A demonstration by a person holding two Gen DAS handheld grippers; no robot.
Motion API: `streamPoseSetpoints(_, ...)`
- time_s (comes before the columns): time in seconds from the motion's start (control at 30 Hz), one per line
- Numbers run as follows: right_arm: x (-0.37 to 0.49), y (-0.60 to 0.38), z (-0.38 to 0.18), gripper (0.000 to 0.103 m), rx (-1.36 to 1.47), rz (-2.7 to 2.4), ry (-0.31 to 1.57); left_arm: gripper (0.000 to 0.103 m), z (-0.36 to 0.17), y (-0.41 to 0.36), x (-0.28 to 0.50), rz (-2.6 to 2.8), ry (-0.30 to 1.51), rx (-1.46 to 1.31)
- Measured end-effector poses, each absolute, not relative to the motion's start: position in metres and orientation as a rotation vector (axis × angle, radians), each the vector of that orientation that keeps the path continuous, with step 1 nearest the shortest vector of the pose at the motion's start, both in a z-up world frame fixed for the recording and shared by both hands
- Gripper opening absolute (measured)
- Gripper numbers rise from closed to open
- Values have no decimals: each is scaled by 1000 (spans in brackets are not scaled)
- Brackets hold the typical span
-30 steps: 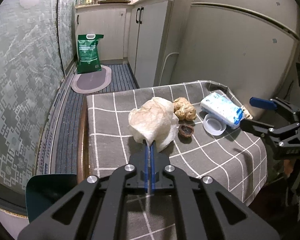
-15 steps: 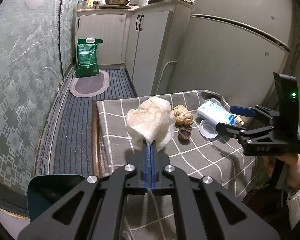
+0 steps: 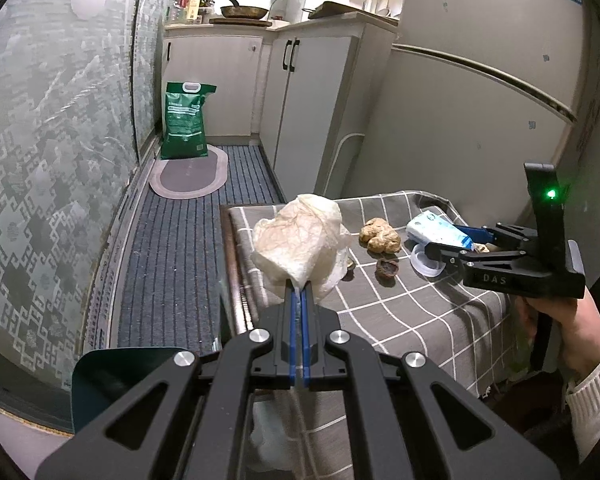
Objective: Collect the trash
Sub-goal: 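Carry the paper bag and tissue pack over the teal bin with both tools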
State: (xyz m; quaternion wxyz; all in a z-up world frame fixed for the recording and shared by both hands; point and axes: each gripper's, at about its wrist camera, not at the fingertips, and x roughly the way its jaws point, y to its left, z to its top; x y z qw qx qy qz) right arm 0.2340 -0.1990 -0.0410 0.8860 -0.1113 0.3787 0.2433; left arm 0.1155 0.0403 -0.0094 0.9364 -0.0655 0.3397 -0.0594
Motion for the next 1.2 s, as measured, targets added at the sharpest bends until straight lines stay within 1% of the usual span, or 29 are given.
streamPoseSetpoints(0.03,235,-198,-41,51,-233,509,797,3,-8,43,114,-119,691,-136)
streamPoseSetpoints(0.13,236,-195,-40,50,-229,500,798,3,-5,51,110,-108,681,-142)
streamPoseSetpoints(0.37,231,-188,-19,49,-191,506,766,3,-6,72,102,-62,691,-150)
streamPoseSetpoints(0.57,221,-169,1,49,-174,543,719,3,-19,91,98,-10,737,-148)
streamPoseSetpoints(0.83,203,-121,16,49,-186,642,691,3,-49,122,84,50,827,-132)
streamPoseSetpoints(1.2,170,-55,21,50,-226,794,692,3,-116,138,70,59,1026,-62)
